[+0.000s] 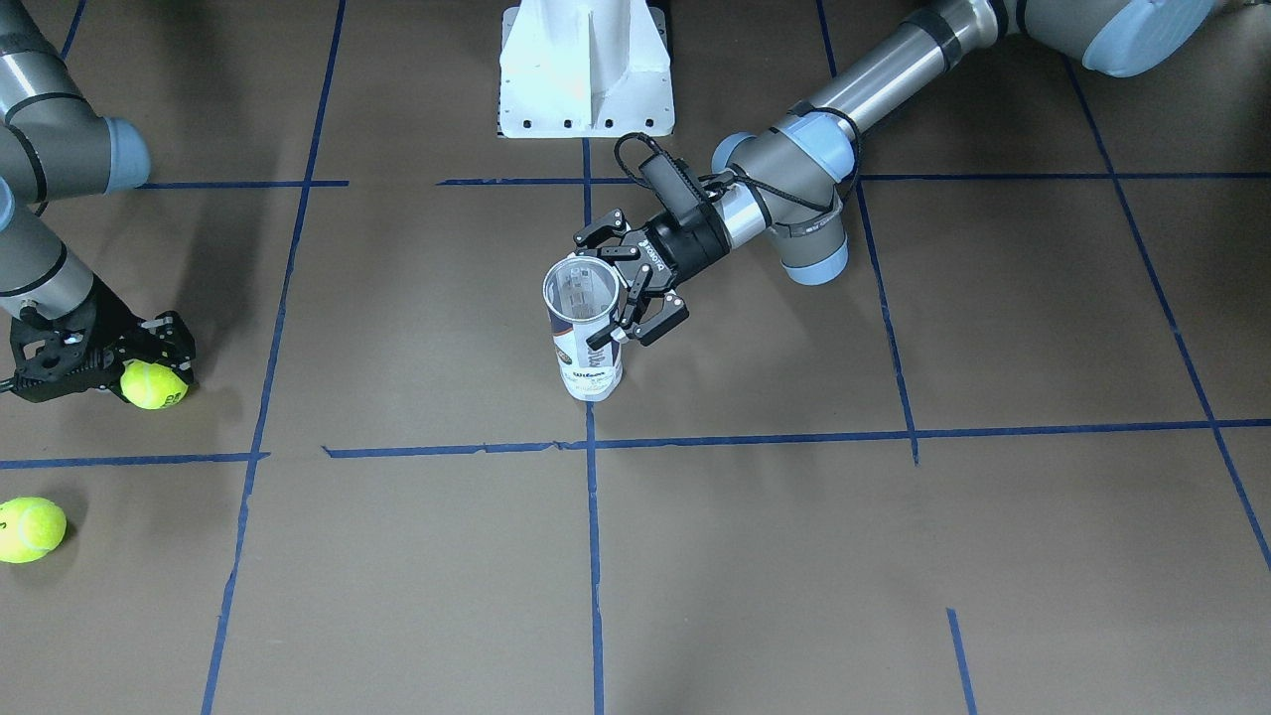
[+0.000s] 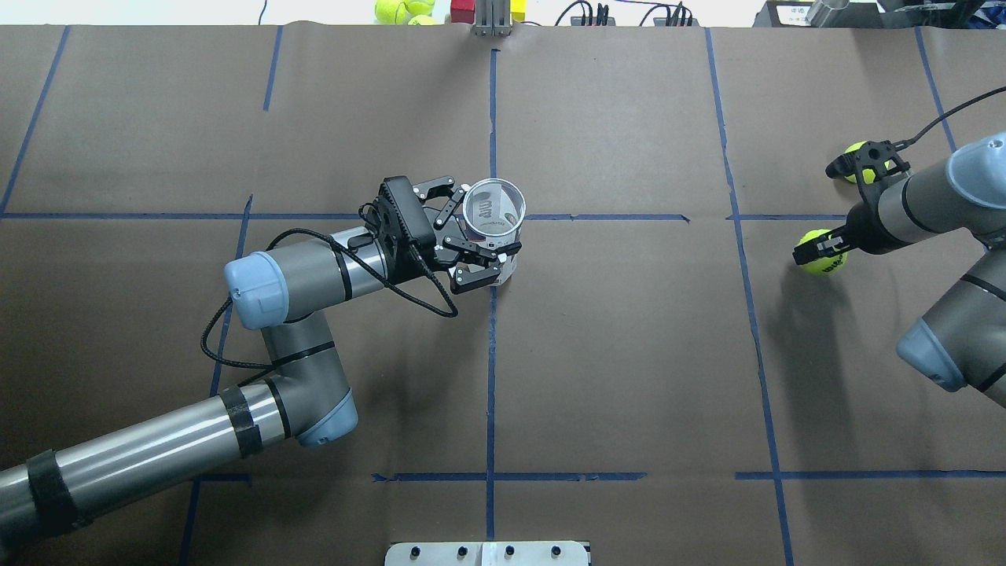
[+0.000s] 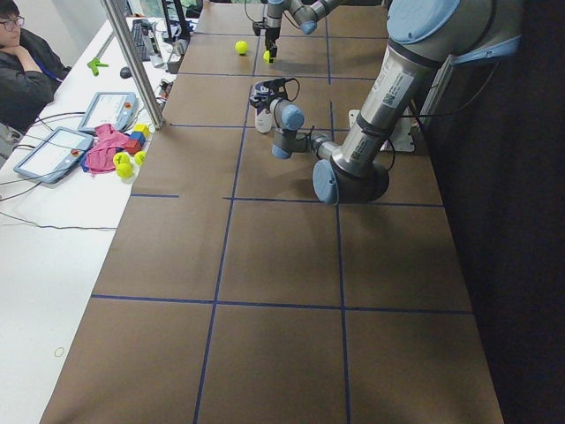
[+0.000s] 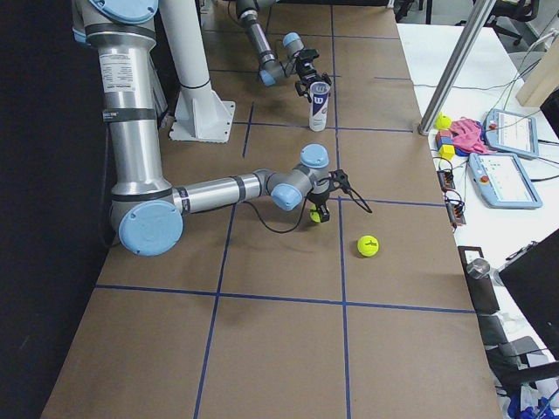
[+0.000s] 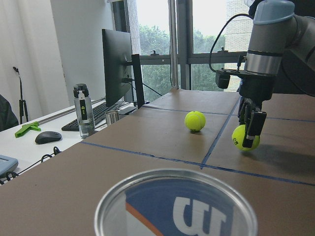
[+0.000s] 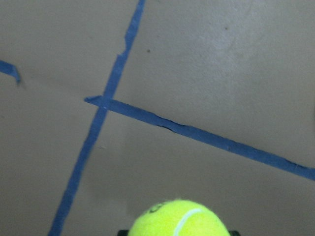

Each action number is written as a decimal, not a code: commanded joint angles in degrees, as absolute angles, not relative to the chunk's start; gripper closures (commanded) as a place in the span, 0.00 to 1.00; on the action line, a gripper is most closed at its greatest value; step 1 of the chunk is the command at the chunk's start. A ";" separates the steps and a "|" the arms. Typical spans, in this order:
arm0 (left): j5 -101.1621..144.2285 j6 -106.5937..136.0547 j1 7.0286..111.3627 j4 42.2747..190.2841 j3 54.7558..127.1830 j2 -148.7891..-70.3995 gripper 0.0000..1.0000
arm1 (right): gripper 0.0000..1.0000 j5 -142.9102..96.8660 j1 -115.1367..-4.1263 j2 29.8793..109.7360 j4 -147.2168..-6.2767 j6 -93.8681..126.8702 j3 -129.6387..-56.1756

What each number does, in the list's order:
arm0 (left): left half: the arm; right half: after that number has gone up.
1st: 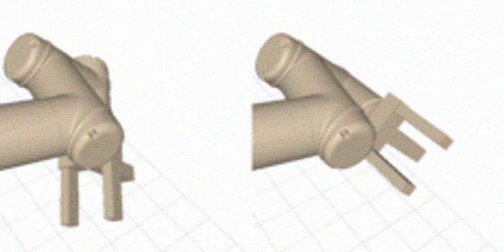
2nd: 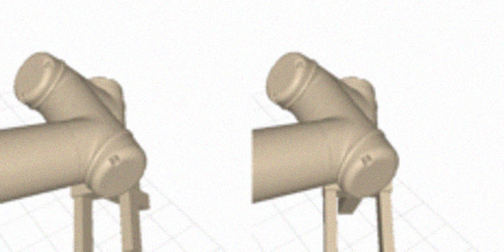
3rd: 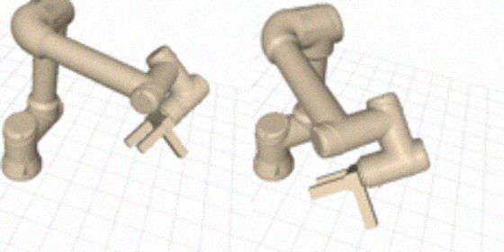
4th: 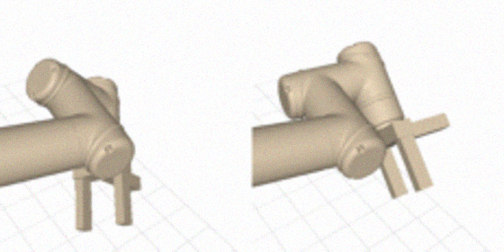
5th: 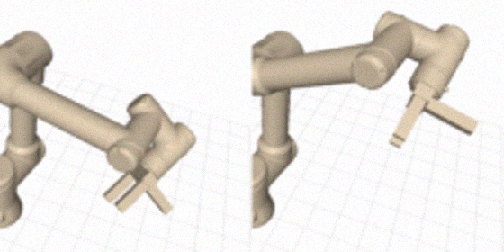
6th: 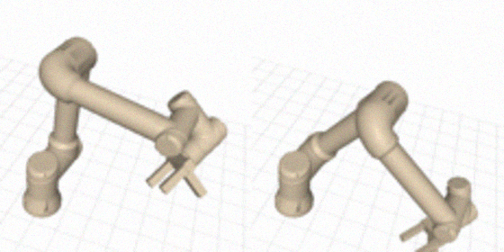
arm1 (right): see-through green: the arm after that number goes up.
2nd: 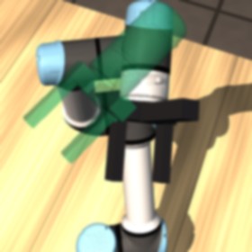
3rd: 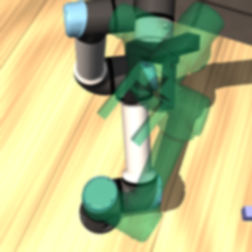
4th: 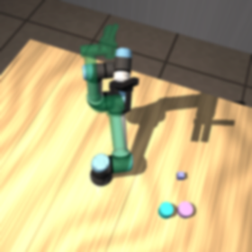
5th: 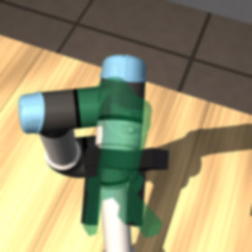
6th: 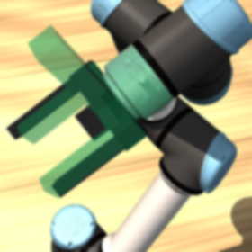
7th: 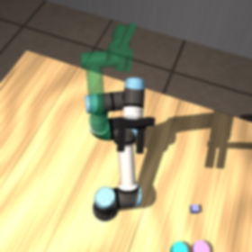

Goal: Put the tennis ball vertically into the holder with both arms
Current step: 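Reach the right gripper to the nearer tennis ball and grasp it, then carry the ball with the right gripper above the can's opening, then open the right gripper to drop the ball into the can, then move the right gripper back toward the second tennis ball, then grasp the second tennis ball with the right gripper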

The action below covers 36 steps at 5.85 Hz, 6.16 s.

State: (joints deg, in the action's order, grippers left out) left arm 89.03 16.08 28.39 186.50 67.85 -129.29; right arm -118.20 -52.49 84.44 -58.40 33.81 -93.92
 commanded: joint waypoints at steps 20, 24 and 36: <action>88.95 16.08 28.48 186.50 67.85 -129.29 0.13 | 0.01 -108.71 -37.78 34.80 -108.90 67.09 -98.88; 88.68 16.17 28.74 186.68 67.85 -129.29 0.13 | 0.01 -118.12 -52.61 45.93 -108.46 41.21 -98.88; 88.59 16.17 28.92 186.59 67.85 -128.94 0.12 | 0.00 -121.30 -66.02 66.27 -64.87 4.66 -66.46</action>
